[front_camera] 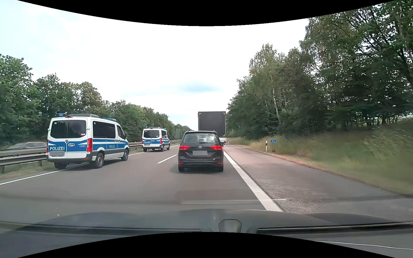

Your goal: Follow the waypoints while adhering to traffic rules and regulations

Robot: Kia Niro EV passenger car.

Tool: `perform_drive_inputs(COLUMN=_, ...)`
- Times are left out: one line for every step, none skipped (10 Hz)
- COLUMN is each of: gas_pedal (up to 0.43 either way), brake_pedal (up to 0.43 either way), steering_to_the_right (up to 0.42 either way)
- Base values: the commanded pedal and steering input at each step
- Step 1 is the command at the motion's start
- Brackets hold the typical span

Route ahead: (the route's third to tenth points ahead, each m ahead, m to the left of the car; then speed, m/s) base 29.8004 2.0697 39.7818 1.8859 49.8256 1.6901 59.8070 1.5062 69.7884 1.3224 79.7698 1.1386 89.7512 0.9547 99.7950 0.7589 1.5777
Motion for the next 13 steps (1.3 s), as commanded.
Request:
perform_drive_inputs(gas_pedal=0.079, brake_pedal=0.0, steering_to_the_right=0.0)
perform_drive_inputs(gas_pedal=0.079, brake_pedal=0.0, steering_to_the_right=0.0)
perform_drive_inputs(gas_pedal=0.079, brake_pedal=0.0, steering_to_the_right=0.0)
perform_drive_inputs(gas_pedal=0.079, brake_pedal=0.0, steering_to_the_right=0.0)
perform_drive_inputs(gas_pedal=0.079, brake_pedal=0.0, steering_to_the_right=-0.001)
perform_drive_inputs(gas_pedal=0.087, brake_pedal=0.0, steering_to_the_right=-0.001)
perform_drive_inputs(gas_pedal=0.087, brake_pedal=0.0, steering_to_the_right=-0.004)
perform_drive_inputs(gas_pedal=0.098, brake_pedal=0.0, steering_to_the_right=-0.006)
perform_drive_inputs(gas_pedal=0.098, brake_pedal=0.0, steering_to_the_right=-0.007)
perform_drive_inputs(gas_pedal=0.098, brake_pedal=0.0, steering_to_the_right=-0.007)
perform_drive_inputs(gas_pedal=0.098, brake_pedal=0.0, steering_to_the_right=-0.006)
perform_drive_inputs(gas_pedal=0.098, brake_pedal=0.0, steering_to_the_right=-0.007)
perform_drive_inputs(gas_pedal=0.098, brake_pedal=0.0, steering_to_the_right=-0.007)
